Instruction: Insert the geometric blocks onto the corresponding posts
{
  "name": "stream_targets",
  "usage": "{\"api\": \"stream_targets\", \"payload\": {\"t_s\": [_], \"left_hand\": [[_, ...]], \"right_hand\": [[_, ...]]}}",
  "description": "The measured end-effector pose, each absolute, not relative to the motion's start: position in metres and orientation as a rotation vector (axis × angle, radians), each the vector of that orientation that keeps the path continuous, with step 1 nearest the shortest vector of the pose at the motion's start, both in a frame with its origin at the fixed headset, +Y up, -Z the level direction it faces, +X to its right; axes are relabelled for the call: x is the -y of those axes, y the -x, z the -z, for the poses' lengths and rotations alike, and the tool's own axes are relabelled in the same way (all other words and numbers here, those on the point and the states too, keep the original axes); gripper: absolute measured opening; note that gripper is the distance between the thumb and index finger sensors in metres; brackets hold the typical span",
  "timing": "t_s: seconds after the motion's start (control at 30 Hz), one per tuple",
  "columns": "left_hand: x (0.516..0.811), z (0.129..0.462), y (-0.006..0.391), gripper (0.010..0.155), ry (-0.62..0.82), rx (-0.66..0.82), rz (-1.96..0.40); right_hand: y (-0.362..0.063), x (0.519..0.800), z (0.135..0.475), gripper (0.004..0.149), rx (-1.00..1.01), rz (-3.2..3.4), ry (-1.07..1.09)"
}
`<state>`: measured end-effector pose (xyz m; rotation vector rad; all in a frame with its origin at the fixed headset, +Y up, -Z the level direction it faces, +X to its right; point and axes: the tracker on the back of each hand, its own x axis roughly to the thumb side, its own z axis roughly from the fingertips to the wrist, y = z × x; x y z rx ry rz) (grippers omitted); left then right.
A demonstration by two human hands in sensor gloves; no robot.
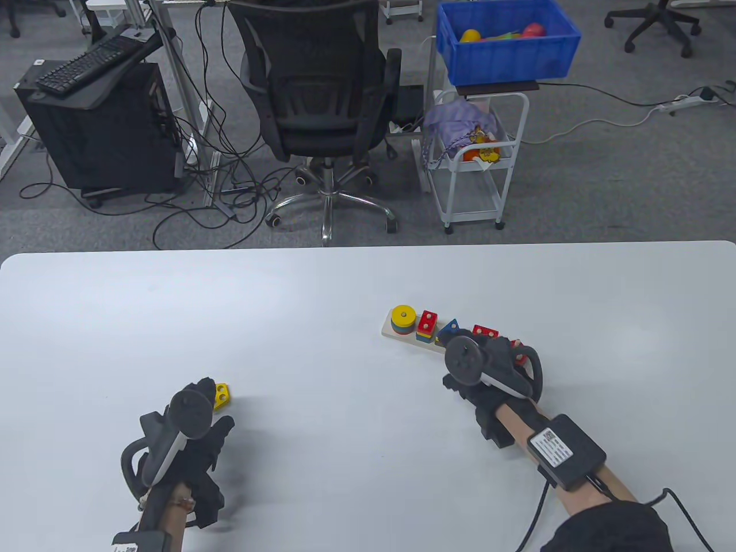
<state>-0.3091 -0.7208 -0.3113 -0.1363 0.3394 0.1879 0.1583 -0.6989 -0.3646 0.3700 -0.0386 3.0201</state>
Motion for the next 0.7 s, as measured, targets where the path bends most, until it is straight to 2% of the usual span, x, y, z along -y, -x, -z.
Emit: {"api": "stream_targets", "payload": {"t_s": [0.17,0.33,0.6,0.7], "left_hand": [[0.728,0.326,0.312,0.076,0.204,-0.363,-0.165],[0.74,0.352,0.309,0.077,0.287,-0.381,-0.061],[0.756,0.393,0.3,0.074,0.425,-0.374,0.143],[0.755,0.399,0.296,0.065,0.367,-0.382,0.189]], "right_hand": [[-0.188,0.703,0.313,0.075,0.105,-2.947,-0.441],[-0.21,0.716,0.278,0.074,0.112,-2.944,-0.354],[-0.214,0.712,0.274,0.072,0.125,-2.926,-0.343],[-0.212,0.715,0.273,0.071,0.119,-2.953,-0.365]]}}
